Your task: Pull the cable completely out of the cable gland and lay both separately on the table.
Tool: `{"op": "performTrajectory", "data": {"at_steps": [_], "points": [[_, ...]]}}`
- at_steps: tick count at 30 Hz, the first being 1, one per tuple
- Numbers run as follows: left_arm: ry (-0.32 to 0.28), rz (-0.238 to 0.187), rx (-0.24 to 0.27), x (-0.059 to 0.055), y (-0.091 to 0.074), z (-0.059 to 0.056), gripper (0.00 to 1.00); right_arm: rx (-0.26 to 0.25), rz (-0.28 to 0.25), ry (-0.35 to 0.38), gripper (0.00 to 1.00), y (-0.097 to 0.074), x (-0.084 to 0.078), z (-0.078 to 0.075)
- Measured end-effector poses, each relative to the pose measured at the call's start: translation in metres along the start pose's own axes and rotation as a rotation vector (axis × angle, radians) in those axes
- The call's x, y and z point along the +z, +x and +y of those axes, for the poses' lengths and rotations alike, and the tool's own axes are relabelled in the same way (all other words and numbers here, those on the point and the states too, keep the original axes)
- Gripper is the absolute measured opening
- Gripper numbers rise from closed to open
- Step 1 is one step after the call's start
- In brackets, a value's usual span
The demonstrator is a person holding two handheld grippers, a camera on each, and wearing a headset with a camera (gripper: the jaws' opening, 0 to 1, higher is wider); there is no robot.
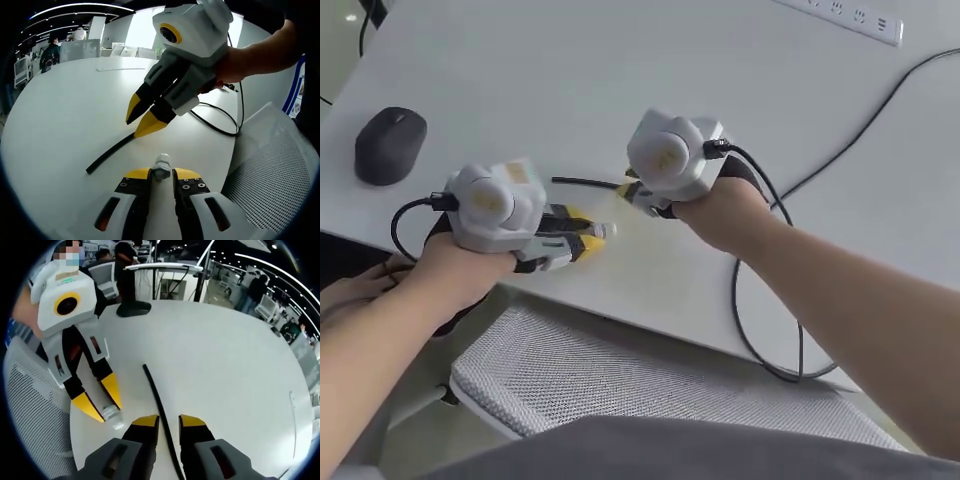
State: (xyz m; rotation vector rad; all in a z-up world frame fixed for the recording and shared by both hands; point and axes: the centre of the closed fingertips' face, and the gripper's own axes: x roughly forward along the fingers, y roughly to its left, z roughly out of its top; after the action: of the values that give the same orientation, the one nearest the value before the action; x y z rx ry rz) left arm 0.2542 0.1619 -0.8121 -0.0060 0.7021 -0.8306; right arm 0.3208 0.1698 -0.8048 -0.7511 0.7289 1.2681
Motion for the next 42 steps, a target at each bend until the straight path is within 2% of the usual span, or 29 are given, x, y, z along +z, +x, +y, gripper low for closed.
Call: {"op": "performTrajectory", "data": {"at_steps": [13,19,22,24,29,32,36,39,42], "points": [[-0.011,0.018,0.021,-0.001,-0.004,0.000,0.25,-0.033,-0.054,0.013,0.27,-0.034,0.013,0.002],[-0.024,0.005,0.035,0.006,-0.012,-0.001,0.29,-0.065,-0.095,0.069,0.30,-0.060,0.010,-0.002],[-0.042,-0.014,0.042,0.013,-0.020,-0.002,0.31,-0.073,-0.121,0.140,0.30,-0.075,0.003,-0.003],[-0.065,-0.043,0.046,0.020,-0.025,-0.003,0.32,-0.081,-0.141,0.162,0.31,-0.087,0.001,-0.005],[-0.091,-0.080,0.051,0.031,-0.037,-0.007,0.34,-0.103,-0.189,0.201,0.36,-0.116,-0.003,-0.007],[-0.138,-0.122,0.042,0.043,-0.045,-0.012,0.37,-0.115,-0.235,0.253,0.38,-0.138,-0.005,-0.007],[-0.148,-0.139,0.041,0.052,-0.052,-0.017,0.40,-0.125,-0.283,0.316,0.41,-0.161,-0.010,-0.006],[-0.163,-0.158,0.039,0.060,-0.057,-0.022,0.43,-0.139,-0.314,0.336,0.44,-0.177,-0.017,-0.005],[-0.203,-0.219,0.024,0.075,-0.063,-0.029,0.47,-0.145,-0.345,0.362,0.47,-0.195,-0.026,0.000]]}}
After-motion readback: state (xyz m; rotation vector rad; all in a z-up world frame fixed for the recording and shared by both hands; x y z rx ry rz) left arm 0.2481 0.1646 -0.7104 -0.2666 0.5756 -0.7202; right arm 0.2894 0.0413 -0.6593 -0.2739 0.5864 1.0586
